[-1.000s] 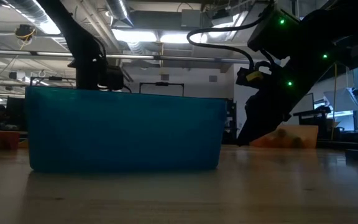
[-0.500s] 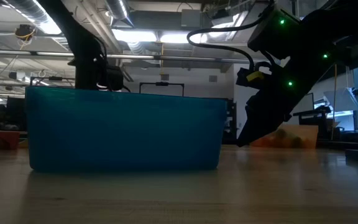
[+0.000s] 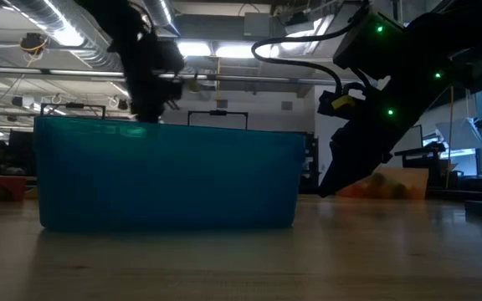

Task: Sort blocks by size
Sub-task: Put the green arch block into the yellow bin, then put the orange arch block into the yellow bin

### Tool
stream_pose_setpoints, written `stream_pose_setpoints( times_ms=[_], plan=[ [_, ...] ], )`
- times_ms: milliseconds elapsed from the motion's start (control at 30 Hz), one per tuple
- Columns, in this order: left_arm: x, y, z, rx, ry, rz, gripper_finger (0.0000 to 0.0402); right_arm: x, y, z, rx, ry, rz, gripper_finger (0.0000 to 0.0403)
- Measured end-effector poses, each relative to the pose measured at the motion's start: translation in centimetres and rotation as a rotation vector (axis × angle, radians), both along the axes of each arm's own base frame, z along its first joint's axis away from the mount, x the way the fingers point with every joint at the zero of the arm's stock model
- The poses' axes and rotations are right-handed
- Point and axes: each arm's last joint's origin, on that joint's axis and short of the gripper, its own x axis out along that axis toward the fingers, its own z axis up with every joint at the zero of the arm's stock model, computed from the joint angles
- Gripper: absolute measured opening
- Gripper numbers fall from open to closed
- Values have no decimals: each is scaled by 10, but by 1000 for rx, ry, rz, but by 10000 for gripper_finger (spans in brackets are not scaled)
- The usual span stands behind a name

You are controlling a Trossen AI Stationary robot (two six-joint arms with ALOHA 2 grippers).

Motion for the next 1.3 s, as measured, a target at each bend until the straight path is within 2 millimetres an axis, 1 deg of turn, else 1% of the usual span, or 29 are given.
stream_pose_setpoints(
  times_ms=[100, 167, 267, 367, 467, 733, 800, 933, 1200, 1300],
  plan=[
    [15, 2, 12, 56, -182, 7, 121, 0, 0, 0, 0, -1, 0, 292],
    [23, 2, 17, 85, -271, 16, 126, 0, 0, 0, -2, 0, 3, 292],
    [35, 6, 19, 132, -357, 14, 132, 0, 0, 0, -3, 1, 5, 292],
    [45, 10, 16, 159, -416, 20, 133, 0, 0, 0, -3, 1, 5, 292],
    [57, 15, 8, 174, -463, 26, 134, 0, 0, 0, -3, 1, 5, 292],
    [85, 25, -28, 176, -493, 15, 136, 0, 0, 0, -2, 0, 3, 292],
    [88, 25, -33, 169, -486, 10, 136, 0, 0, 0, -2, 0, 3, 292],
    [91, 26, -37, 156, -493, -21, 141, 0, 0, 0, -3, 0, 4, 292],
    [87, 27, -37, 138, -483, -24, 209, 0, 0, 0, 0, -3, 1, 292],
    [82, 23, -25, 154, -479, -45, 222, 0, 0, 0, 0, -3, 1, 292]
  ],
)
